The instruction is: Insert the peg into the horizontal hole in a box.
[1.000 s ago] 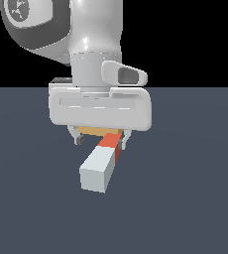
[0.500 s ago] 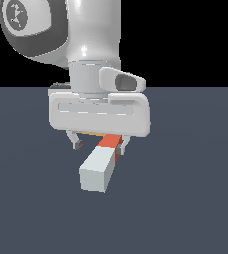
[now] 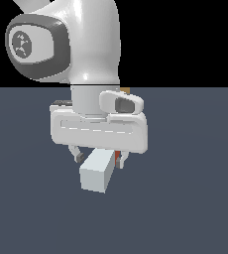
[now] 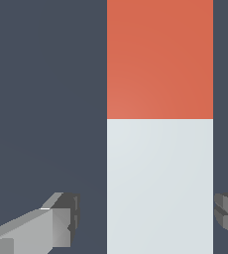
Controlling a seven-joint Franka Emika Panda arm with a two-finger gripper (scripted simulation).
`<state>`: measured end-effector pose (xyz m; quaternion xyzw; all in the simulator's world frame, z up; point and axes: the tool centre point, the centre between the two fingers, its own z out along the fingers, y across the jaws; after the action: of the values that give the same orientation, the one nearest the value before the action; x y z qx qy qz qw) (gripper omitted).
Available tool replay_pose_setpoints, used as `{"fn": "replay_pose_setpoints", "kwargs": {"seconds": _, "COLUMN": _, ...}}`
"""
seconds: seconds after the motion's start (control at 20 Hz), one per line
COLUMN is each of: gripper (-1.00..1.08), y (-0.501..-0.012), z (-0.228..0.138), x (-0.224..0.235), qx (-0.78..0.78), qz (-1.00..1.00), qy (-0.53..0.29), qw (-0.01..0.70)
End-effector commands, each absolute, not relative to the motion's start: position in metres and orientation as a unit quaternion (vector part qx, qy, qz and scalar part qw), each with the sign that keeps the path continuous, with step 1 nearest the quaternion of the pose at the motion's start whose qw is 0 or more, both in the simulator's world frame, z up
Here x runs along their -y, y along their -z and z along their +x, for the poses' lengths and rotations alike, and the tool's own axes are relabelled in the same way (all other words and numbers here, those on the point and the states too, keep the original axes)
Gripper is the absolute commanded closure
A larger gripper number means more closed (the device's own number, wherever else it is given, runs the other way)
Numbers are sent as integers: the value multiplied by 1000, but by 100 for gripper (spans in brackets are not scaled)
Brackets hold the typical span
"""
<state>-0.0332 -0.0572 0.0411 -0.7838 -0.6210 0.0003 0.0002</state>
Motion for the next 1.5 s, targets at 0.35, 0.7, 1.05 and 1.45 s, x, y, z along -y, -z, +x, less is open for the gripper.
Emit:
{"fn": "replay_pose_setpoints", "kwargs": {"seconds": 0.35, "gripper": 108, "y": -25, "z": -32, "x": 57, "qx": 621, "qz": -784, "qy": 0, "qw": 0}}
{"fn": "replay_pose_setpoints", "kwargs": {"seconds": 0.7, "gripper": 108, "y": -25, "z": -32, "x": 57, "qx": 621, "qz": -784, "qy": 0, "qw": 0}}
{"fn": "replay_pose_setpoints", "kwargs": {"seconds": 1.05, "gripper": 108, "y": -27, "z": -36, "x": 54, "qx": 619, "qz": -785, "qy": 0, "qw": 0}}
{"fn": "replay_pose_setpoints", "kwargs": {"seconds": 1.45, "gripper": 108, "y": -35, "z": -58, "x": 32, "qx": 610, "qz": -793, "qy": 0, "qw": 0}}
